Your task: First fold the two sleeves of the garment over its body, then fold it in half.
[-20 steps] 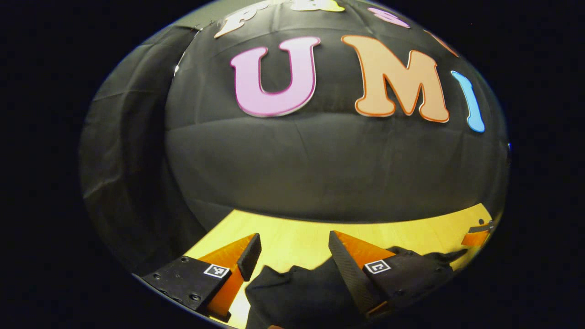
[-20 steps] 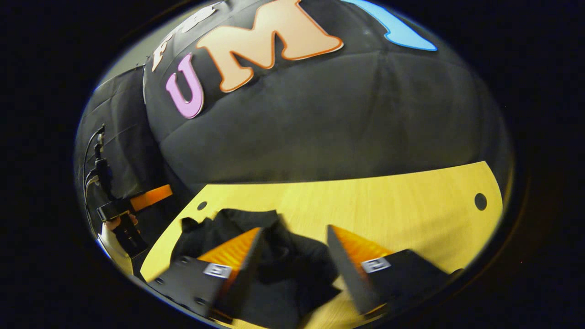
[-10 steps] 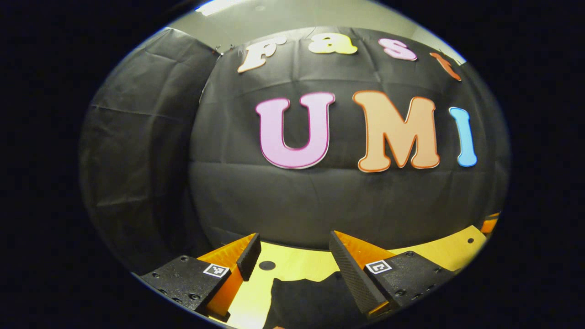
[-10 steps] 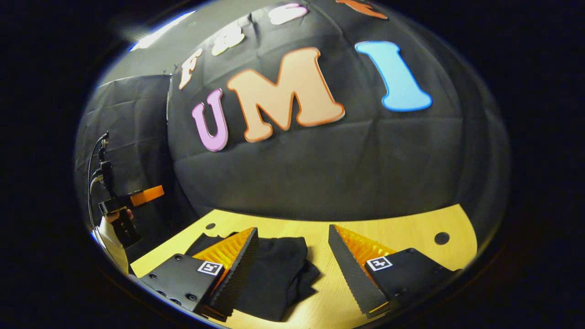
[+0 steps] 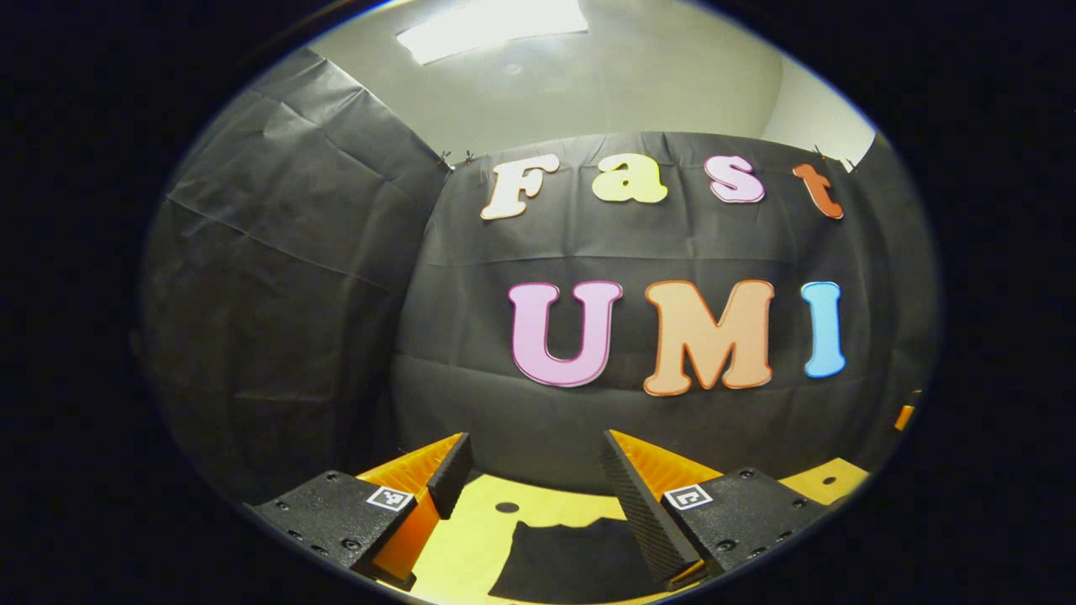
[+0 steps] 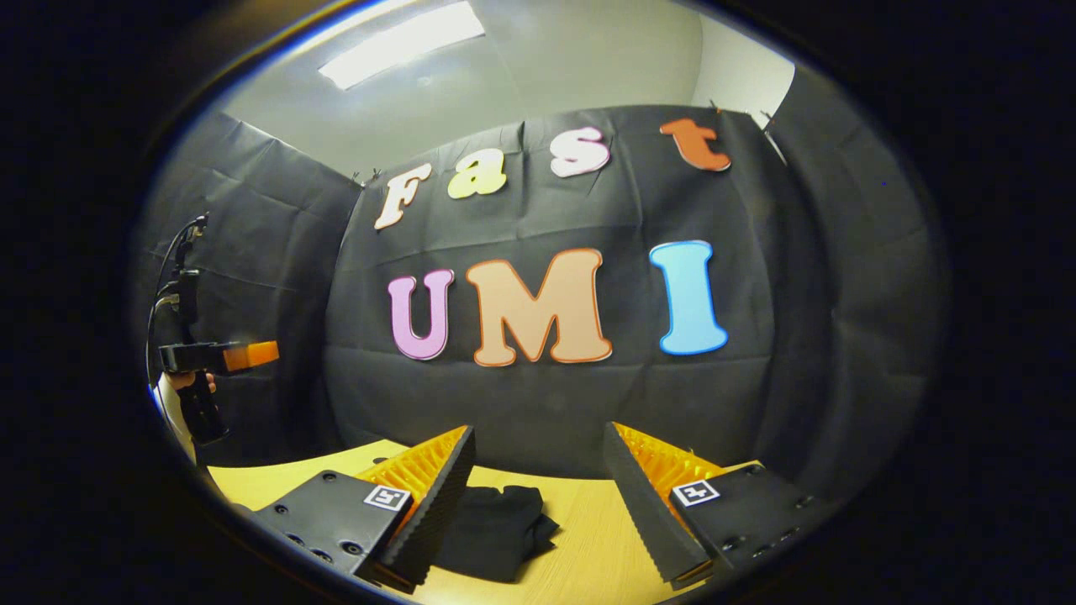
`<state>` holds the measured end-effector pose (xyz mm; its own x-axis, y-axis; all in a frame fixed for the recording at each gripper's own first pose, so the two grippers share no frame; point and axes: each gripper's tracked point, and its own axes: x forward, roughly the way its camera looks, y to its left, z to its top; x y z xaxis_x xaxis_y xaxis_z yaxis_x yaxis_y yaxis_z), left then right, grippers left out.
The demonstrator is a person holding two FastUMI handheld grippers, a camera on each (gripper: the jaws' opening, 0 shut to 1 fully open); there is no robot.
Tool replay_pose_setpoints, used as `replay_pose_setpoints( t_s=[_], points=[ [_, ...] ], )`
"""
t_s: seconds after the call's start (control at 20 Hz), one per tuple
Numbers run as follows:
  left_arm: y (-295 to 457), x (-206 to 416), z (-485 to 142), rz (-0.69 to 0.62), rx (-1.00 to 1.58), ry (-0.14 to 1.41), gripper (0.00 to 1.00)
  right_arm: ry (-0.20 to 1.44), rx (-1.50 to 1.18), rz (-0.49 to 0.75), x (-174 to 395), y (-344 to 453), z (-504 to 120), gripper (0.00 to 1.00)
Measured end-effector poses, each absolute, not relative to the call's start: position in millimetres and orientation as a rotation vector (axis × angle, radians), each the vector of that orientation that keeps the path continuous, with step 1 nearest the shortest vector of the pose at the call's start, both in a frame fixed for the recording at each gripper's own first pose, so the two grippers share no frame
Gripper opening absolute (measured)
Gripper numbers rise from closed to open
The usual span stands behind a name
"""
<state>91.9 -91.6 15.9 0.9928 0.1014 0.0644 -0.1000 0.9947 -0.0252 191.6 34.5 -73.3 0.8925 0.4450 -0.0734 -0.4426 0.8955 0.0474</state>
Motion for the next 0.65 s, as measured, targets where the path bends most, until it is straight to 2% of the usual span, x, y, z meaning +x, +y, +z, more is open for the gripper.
replay_pose_setpoints(
  t_s=[0.05, 0.1, 0.2, 0.25, 0.45, 0.65],
  points=[
    [-94, 79, 5, 0.095, -0.033, -0.048, 0.92, 0.086, 0.05, 0.452, 173, 32, -69, 0.97],
    [-100, 67, 0, 0.072, -0.05, -0.039, 0.92, 0.086, 0.089, 0.456, 154, 34, -62, 0.94],
    [-112, 47, -8, 0.024, -0.066, -0.028, 0.93, 0.044, 0.185, 0.467, 123, 39, -40, 0.96],
    [-110, 44, -15, 0.019, -0.066, -0.011, 0.92, 0.018, 0.217, 0.443, 116, 37, -32, 0.99],
    [-102, 24, -39, 0.025, -0.079, 0.042, 0.92, -0.046, 0.182, 0.346, 98, 25, -29, 0.96],
    [-85, 13, -33, 0.052, -0.097, 0.02, 0.92, -0.063, 0.178, 0.382, 93, 46, -22, 0.99]
  ],
)
